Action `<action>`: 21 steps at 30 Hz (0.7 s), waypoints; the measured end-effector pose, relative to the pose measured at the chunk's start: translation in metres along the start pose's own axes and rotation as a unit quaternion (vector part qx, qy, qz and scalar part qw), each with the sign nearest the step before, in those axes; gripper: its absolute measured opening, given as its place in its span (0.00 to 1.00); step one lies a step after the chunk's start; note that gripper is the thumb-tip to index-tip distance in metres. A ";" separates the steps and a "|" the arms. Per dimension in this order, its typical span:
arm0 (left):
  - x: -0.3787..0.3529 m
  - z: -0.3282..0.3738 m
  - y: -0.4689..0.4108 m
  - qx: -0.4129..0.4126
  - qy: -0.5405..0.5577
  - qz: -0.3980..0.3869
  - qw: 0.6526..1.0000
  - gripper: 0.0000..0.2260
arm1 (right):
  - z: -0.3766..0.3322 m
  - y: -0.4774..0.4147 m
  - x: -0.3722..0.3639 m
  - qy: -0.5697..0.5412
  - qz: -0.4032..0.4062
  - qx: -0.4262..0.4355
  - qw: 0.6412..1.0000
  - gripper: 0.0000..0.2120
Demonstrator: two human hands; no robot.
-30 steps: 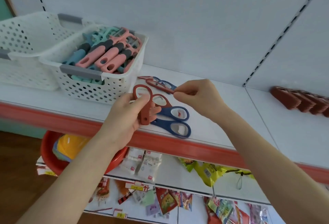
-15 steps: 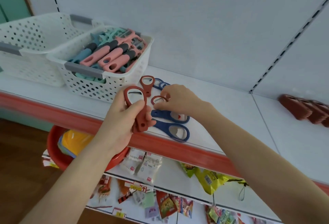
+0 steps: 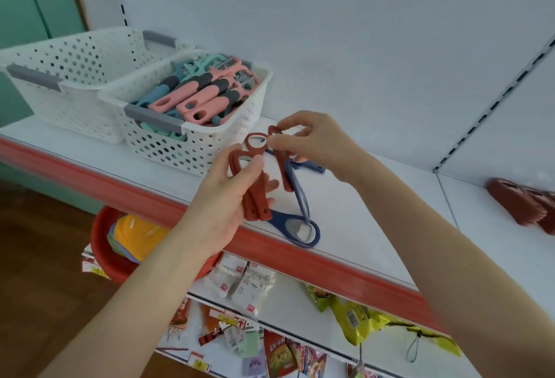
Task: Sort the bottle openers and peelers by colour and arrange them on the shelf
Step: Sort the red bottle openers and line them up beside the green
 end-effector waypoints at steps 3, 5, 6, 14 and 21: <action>-0.008 0.001 -0.005 -0.011 -0.001 -0.010 1.000 0.11 | -0.005 0.004 -0.016 -0.002 -0.038 0.009 0.999 0.12; -0.007 0.000 -0.009 -0.012 0.000 0.002 1.000 0.13 | -0.001 0.001 -0.023 0.000 -0.045 0.004 0.999 0.11; -0.005 0.000 -0.010 -0.013 -0.004 0.009 1.000 0.14 | 0.002 0.000 -0.025 -0.011 -0.049 -0.002 0.999 0.10; 0.010 -0.001 -0.002 -0.004 -0.032 0.042 0.999 0.21 | 0.025 -0.036 -0.036 0.188 -0.011 0.011 0.982 0.14; 0.016 0.002 0.005 -0.019 -0.041 0.039 0.998 0.19 | 0.029 -0.051 -0.046 0.325 0.012 -0.003 0.946 0.12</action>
Point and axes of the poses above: each hand's wrist, its own y-axis away from the middle knuckle, its own x-axis out of the back of the hand, z = x × y, the point moved 5 cm from there along -y, towards the middle knuckle, and after that the axes turned 8 degrees about -y, right-handed, at the moved point
